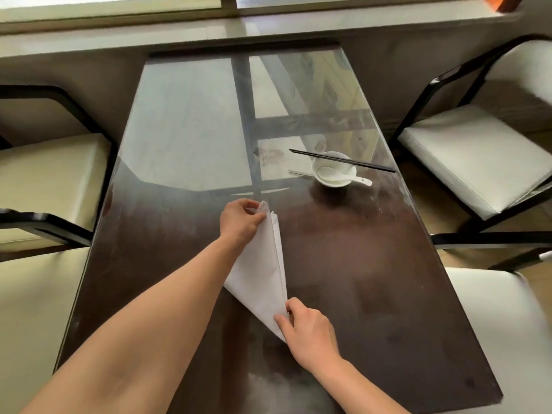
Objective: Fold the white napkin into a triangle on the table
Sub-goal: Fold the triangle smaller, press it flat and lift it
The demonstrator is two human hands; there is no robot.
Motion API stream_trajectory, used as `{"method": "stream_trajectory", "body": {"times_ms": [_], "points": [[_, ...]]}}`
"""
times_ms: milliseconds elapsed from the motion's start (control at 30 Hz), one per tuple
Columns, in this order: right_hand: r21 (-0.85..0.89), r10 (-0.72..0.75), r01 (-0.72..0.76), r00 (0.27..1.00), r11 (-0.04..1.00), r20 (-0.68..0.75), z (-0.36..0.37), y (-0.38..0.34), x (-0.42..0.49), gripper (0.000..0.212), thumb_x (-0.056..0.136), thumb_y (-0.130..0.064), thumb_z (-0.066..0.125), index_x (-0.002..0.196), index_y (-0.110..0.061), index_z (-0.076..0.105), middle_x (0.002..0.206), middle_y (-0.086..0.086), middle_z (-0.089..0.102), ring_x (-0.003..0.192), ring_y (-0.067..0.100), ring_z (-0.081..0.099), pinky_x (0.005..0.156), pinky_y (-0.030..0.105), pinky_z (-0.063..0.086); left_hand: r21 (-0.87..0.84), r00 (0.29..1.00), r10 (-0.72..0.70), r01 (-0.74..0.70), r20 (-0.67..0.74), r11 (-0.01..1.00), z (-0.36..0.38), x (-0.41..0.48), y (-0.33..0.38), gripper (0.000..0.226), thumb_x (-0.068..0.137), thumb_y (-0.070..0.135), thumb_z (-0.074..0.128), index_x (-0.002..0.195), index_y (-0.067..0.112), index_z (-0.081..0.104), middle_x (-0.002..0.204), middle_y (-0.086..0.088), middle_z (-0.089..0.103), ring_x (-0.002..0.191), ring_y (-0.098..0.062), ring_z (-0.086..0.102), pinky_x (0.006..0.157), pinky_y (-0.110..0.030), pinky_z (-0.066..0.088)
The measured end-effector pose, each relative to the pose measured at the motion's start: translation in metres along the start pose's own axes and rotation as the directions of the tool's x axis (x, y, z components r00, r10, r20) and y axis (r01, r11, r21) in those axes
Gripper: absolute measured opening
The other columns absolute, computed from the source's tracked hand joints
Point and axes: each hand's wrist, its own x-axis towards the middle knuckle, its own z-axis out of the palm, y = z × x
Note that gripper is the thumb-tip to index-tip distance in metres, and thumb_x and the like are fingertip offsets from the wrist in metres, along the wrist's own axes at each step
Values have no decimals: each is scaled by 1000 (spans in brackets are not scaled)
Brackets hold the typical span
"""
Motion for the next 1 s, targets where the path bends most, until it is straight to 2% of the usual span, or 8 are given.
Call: {"method": "stream_trajectory", "body": {"times_ms": [133,233,567,767,1000], "points": [[-5,33,-33,999,999,-7,1,0,5,27,97,-52,40,93,-25,47,87,-1,68,83,31,63,64,39,42,150,1000,6,-2,-25,989,8,7,-5,24,83,49,72,87,25,74,80,10,69,81,-15,67,79,-35,56],[-14,52,-52,999,999,-2,1,0,8,24,96,-50,42,94,-27,45,88,1,70,83,31,65,62,37,40,205,999,-3,13,-45,979,13,9,-9,24,83,50,70,86,27,73,78,12,68,82,-16,68,78,-34,55],[-53,78,-78,997,996,-1,3,0,12,22,94,-52,44,90,-31,38,86,-1,70,81,27,66,61,36,38,292,998,-7,23,-56,956,21,10,-12,28,87,49,67,95,23,72,92,2,73,88,-20,67,82,-36,55],[-47,85,-85,996,995,3,1,-1,10,23,96,-50,42,87,-29,39,86,-1,69,81,28,65,62,37,38,262,998,48,-39,-29,964,32,4,-10,30,85,54,68,86,24,73,81,8,72,79,-14,67,74,-33,54],[-71,82,-81,996,994,17,-1,-5,9,26,96,-50,41,85,-27,39,88,1,69,82,29,63,63,37,36,382,1000,20,-23,10,924,32,6,-16,16,86,39,70,91,25,73,88,5,72,87,-20,67,80,-37,55]]}}
